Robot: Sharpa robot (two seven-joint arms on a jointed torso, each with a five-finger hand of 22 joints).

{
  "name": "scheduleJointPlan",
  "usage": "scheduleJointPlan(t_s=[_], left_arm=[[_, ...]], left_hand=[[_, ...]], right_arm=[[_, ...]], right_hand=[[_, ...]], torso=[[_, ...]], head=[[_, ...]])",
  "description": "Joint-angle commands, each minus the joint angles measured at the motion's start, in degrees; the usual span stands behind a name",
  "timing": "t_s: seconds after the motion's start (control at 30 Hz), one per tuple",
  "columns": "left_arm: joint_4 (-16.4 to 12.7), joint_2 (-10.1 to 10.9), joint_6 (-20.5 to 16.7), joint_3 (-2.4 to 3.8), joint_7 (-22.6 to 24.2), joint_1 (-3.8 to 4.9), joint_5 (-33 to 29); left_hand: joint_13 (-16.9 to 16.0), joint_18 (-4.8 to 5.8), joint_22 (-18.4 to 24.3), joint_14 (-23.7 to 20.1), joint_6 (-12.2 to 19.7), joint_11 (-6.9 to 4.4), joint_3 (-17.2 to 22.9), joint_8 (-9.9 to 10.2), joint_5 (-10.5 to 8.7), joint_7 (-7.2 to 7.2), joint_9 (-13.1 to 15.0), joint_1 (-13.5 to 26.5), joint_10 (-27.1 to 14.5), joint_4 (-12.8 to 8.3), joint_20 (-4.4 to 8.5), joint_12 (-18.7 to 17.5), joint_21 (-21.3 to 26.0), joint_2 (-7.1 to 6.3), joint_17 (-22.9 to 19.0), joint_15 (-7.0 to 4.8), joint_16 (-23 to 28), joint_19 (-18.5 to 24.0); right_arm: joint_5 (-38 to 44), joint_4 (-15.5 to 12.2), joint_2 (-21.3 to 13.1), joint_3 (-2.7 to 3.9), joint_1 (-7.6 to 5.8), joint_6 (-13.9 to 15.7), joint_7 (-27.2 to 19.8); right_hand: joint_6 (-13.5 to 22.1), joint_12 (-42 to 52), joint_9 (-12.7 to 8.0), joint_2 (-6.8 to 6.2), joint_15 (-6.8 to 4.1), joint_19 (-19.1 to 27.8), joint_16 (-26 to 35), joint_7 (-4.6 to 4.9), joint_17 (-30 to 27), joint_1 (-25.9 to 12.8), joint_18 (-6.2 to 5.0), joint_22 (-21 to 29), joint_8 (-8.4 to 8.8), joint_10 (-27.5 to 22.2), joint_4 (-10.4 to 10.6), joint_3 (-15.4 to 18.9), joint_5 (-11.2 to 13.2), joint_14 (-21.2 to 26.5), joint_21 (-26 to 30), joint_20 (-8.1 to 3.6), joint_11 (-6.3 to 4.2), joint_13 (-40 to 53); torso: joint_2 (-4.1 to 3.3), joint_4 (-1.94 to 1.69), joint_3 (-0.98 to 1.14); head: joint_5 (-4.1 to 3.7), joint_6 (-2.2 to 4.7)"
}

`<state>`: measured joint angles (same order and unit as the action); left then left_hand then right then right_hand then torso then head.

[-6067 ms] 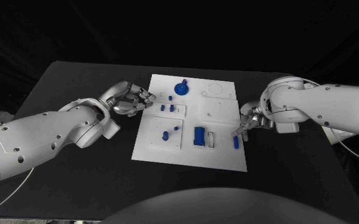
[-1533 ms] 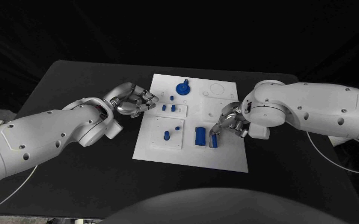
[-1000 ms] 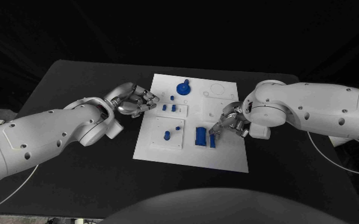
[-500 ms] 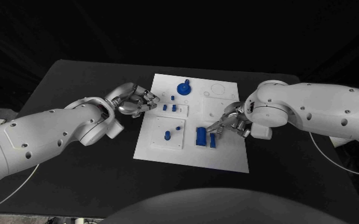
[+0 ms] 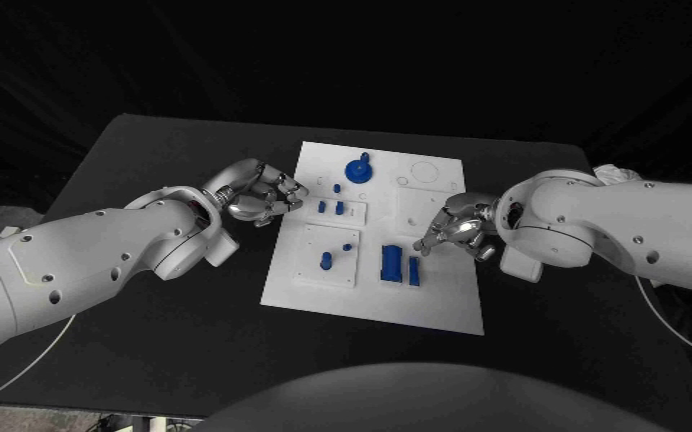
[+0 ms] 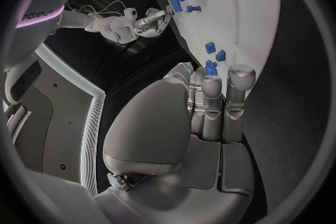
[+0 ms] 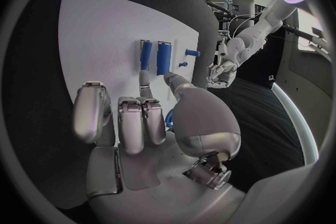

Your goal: Assemble the parts on the task board

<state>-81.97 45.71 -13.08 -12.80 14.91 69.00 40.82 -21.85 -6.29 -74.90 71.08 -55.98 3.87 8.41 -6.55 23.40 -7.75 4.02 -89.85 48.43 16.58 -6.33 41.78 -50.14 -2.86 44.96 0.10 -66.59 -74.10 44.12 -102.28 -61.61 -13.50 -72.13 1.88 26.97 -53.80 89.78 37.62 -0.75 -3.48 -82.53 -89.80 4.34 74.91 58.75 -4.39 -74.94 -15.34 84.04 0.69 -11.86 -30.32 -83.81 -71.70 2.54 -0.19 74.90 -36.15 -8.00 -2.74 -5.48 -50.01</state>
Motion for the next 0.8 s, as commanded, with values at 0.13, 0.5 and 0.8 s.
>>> scheduleJointPlan(t_s=[0.13,0.5,0.8], left_arm=[[-0.5,0.5,-0.3,0.03,1.7,-0.19,-0.2],[-0.9,1.7,-0.8,0.03,2.3,-0.49,-0.2],[-1.2,2.5,-0.9,0.03,2.3,-0.53,-0.2]], left_hand=[[0.1,-0.95,-5.2,-0.1,0.1,-0.12,0.4,0.1,0.49,0.07,-0.1,-0.1,0.1,0.0,0.19,0.3,0.4,-0.27,-0.1,-0.15,0.1,0.4],[0.1,-0.98,-5.1,-0.2,-0.1,-0.15,0.8,0.0,0.77,-0.03,0.0,-0.5,0.1,-0.1,0.23,0.4,0.6,-0.32,-0.3,-0.19,0.2,0.4],[0.1,-0.97,-5.1,-0.2,-0.1,-0.14,0.8,0.0,0.85,-0.07,0.0,-0.6,0.1,-0.1,0.24,0.4,0.6,-0.33,-0.3,-0.19,0.2,0.4]], right_arm=[[22.9,-4.7,-3.6,-0.03,1.75,12.1,-16.1],[37.5,-5.6,-5.5,-0.04,9.28,20.3,-22.6],[37.5,-4.0,-3.9,-0.04,12.46,22.0,-22.6]], right_hand=[[9.3,0.2,14.4,0.93,-0.01,-0.4,-0.2,-0.23,15.1,6.7,0.83,-10.4,-12.96,6.0,-2.8,-2.0,-7.3,-6.2,-1.7,0.14,-0.08,15.1],[13.8,0.2,23.6,-0.4,0.67,0.6,-0.2,-0.31,15.1,11.8,0.79,-10.4,-24.91,6.0,-3.2,-2.0,7.7,-6.2,-2.4,0.9,0.18,15.1],[10.2,0.2,38.5,-1.06,-0.14,0.6,-0.2,-1.59,15.1,10.7,0.83,-10.4,-44.11,6.0,1.6,1.5,18.1,-6.2,-3.2,0.33,-0.76,15.1]], torso=[[-0.11,0.33,-0.08],[-0.12,1.34,-0.51],[-0.14,1.54,-0.47]], head=[[0.01,0.01],[-0.12,0.01],[0.25,0.01]])
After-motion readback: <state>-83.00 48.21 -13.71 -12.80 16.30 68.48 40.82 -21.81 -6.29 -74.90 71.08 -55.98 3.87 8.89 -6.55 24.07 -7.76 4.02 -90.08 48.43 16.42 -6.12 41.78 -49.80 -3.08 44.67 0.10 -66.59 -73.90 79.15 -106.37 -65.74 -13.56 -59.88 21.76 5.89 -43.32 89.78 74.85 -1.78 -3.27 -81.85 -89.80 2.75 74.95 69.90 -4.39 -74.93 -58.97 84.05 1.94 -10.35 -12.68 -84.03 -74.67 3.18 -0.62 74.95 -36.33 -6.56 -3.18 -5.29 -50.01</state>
